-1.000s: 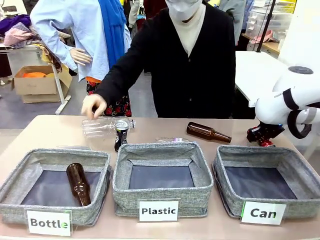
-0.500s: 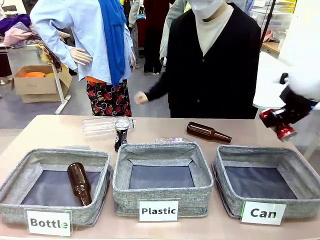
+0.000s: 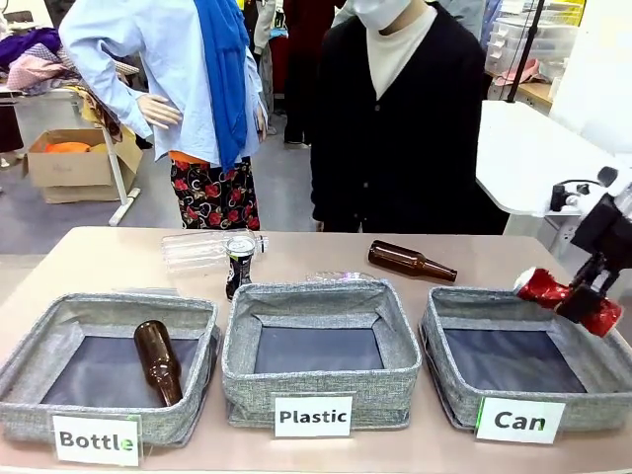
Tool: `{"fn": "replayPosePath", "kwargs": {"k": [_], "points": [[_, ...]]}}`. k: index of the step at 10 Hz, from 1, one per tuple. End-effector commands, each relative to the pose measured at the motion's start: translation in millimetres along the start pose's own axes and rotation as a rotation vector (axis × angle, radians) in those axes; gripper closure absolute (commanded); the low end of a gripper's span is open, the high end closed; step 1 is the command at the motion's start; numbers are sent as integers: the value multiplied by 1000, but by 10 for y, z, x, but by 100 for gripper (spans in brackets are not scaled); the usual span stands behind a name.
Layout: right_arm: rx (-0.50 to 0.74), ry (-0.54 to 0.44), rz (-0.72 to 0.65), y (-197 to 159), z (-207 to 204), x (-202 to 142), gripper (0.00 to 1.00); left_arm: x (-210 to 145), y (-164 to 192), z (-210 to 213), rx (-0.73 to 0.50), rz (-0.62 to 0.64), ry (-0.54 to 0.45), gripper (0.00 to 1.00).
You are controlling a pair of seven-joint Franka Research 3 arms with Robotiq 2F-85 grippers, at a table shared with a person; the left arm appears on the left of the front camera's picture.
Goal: Sort the can waste into the basket.
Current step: Pick up the can waste from the table and place it in the right Fabric basket.
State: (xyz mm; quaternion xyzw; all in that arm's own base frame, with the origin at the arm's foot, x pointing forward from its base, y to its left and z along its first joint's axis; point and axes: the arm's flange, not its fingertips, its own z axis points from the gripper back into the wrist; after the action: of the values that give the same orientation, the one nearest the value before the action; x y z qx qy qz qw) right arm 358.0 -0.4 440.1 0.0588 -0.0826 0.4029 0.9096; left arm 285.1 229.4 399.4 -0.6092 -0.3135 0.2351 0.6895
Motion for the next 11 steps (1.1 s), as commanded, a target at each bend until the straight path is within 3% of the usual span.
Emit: {"fn": "replayPosePath", "kwargs": {"k": [1,2,6,7,8,9,11], "points": [[41,12,191,-91,-77,-43,100,-21,-66,29,-23,23,2,0],[63,33,256,-84,-112,-59,100,-21,-66,29,-23,23,2,0],[44,33,233,-98,-117,8,100,-21,-66,29,-23,23,2,0],[51,16,224,-114,-99,32,49,-21,-66,29,-23,23,2,0],[54,8,233,-115,-94,51,20,-21,-66,29,-23,23,2,0],[53,17,224,-119,-84,67,0,-21,-66,29,-23,23,2,0],[55,13,210,-128,-59,75,0,-21,-66,29,-23,23,2,0]]}}
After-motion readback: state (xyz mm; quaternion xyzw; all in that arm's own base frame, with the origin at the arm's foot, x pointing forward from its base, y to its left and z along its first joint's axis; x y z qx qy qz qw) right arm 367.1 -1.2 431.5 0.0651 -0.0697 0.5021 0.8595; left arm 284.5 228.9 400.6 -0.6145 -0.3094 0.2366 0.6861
